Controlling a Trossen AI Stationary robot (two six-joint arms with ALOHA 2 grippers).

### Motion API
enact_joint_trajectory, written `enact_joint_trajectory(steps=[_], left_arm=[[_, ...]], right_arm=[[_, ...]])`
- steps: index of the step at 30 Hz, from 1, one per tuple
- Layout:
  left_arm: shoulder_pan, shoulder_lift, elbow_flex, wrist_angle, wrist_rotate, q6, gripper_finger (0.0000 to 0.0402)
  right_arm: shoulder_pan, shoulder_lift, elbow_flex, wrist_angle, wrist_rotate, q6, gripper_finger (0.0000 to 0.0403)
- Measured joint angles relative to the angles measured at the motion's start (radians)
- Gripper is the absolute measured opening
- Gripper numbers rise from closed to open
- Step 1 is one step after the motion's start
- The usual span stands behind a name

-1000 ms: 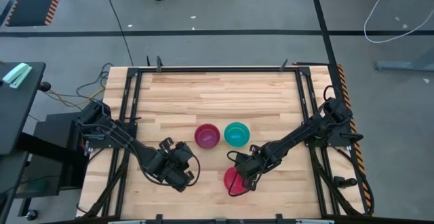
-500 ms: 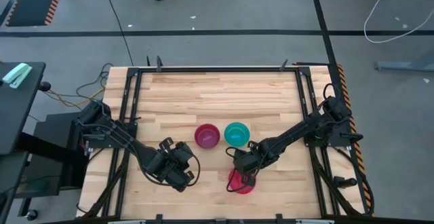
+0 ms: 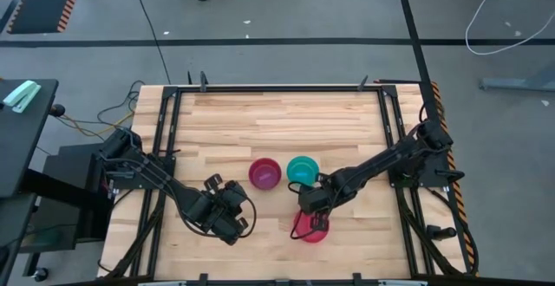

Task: Nest bowls inside each other
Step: Stack the pink bowl on the blue bowl

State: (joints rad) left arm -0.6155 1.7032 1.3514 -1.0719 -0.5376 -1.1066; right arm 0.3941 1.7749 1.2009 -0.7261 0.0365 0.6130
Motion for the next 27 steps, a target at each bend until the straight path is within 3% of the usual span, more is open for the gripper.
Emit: enact_joint_trajectory(steps=[7, 13, 21, 27], left_arm=[[0.000, 0.000, 0.000, -0.002, -0.039, 0.016, 0.0107], [0.000, -0.001, 0.000, -0.022, -0.050, 0.019, 0.0107], [0.000, -0.001, 0.000, -0.078, -0.076, 0.018, 0.0107], [0.001, -0.001, 0.000, -0.084, -0.083, 0.019, 0.0107]], right_arm=[[-0.036, -0.001, 0.157, -0.158, 0.066, -0.106, 0.0002], [-0.137, -0.001, 0.274, -0.311, 0.135, -0.204, 0.0001], [-0.361, -0.001, 0.298, -0.333, 0.052, -0.301, 0.0000], [-0.461, -0.001, 0.298, -0.333, 0.000, -0.333, 0.0000]])
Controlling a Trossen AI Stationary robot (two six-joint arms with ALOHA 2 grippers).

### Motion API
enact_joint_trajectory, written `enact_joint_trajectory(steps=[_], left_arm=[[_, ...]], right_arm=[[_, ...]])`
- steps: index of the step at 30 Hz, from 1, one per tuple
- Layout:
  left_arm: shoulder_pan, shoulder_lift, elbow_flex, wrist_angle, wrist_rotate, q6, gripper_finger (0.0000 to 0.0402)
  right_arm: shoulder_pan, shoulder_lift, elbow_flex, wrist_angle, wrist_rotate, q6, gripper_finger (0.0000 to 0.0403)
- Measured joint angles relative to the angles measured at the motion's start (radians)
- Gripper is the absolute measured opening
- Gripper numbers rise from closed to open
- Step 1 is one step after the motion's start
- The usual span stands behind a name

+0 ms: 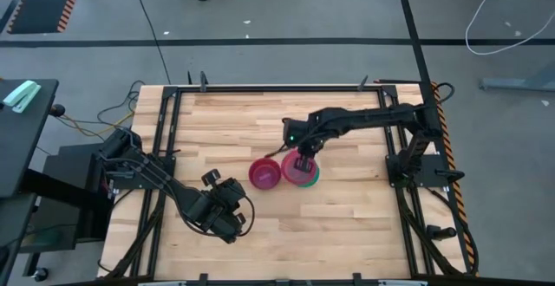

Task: Nest bowls inside each other
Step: Stack the pink bowl on the blue bowl

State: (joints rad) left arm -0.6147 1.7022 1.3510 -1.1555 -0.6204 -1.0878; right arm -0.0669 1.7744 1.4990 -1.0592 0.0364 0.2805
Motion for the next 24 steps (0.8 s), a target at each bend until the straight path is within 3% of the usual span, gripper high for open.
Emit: enact_joint_trajectory(steps=[24], left_arm=[[0.000, 0.000, 0.000, -0.002, -0.023, 0.000, 0.0107]], right_arm=[[-0.065, 0.000, -0.229, 0.151, -0.109, -0.014, 0.0003]])
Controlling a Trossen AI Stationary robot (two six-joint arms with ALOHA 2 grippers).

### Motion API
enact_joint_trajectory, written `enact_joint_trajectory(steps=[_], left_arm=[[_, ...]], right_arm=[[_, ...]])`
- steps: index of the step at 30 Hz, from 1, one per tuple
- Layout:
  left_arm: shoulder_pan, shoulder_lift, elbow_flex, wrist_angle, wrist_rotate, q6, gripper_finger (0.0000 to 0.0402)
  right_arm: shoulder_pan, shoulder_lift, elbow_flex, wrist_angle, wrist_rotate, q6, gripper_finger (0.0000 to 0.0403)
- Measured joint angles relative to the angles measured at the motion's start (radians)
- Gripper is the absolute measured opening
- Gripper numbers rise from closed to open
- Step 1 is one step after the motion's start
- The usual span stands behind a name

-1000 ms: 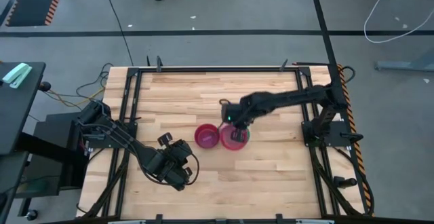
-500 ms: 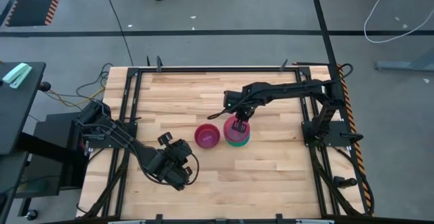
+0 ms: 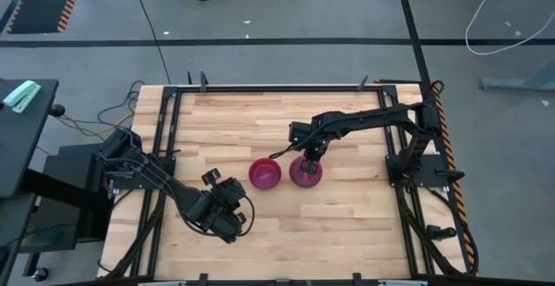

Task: Nest bowls inside each other
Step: Stack the pink bowl on the blue bowl

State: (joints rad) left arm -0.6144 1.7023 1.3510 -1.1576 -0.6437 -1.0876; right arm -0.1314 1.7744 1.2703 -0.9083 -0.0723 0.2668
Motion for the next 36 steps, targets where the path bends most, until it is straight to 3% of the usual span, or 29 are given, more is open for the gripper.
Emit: enact_joint_trajectory(steps=[6, 22, 36], left_arm=[[0.000, 0.000, 0.000, 0.000, 0.000, 0.000, 0.0107], [0.000, 0.000, 0.000, 0.000, 0.000, 0.001, 0.0107], [0.000, 0.000, 0.000, 0.000, 0.000, 0.001, 0.0107]], right_arm=[[0.000, 0.000, 0.000, 0.001, 0.000, 0.020, 0.0026], [-0.012, 0.000, 0.006, -0.040, 0.031, 0.018, 0.0144], [-0.015, 0.000, -0.026, -0.033, 0.052, 0.009, 0.0161]])
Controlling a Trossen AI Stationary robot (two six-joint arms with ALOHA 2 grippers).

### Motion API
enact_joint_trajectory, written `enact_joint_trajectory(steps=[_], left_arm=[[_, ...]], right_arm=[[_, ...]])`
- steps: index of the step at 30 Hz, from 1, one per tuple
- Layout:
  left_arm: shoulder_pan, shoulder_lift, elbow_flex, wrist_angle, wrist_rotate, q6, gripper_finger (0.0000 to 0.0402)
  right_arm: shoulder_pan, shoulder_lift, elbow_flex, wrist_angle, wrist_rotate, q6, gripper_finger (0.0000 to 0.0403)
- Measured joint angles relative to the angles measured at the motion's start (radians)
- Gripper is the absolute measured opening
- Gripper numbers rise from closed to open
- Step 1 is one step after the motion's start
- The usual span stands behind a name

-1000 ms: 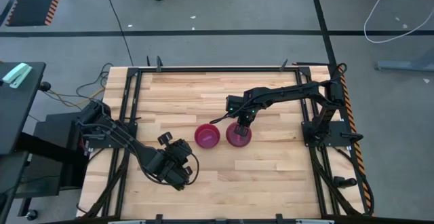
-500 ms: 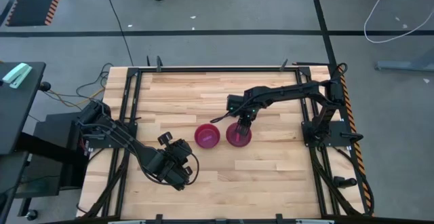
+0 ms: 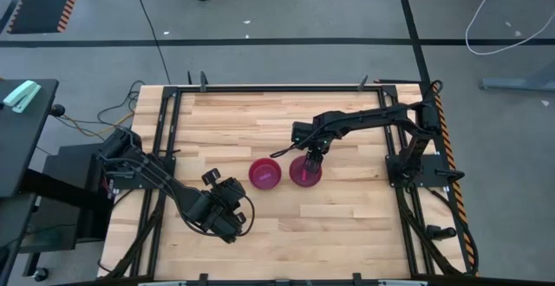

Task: Nest bowls inside each other
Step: Stack the pink bowl on the blue bowl

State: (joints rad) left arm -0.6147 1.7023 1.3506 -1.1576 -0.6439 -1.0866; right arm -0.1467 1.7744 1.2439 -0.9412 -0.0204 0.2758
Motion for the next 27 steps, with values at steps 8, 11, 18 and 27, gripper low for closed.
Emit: enact_joint_trajectory(steps=[8, 11, 18, 27], left_arm=[[0.000, 0.000, 0.000, 0.000, -0.007, 0.000, 0.0106], [0.000, 0.000, 0.000, 0.000, -0.007, -0.001, 0.0103], [0.000, 0.000, 0.000, 0.001, -0.007, -0.002, 0.0095], [0.000, 0.000, 0.000, 0.002, -0.007, -0.009, 0.0086]], right_arm=[[0.026, 0.000, -0.007, 0.048, -0.003, 0.009, 0.0160], [0.026, 0.000, -0.007, 0.051, -0.003, 0.009, 0.0160], [0.026, 0.000, -0.007, 0.052, -0.003, 0.019, 0.0160], [0.032, 0.000, -0.007, 0.053, -0.003, 0.038, 0.0159]])
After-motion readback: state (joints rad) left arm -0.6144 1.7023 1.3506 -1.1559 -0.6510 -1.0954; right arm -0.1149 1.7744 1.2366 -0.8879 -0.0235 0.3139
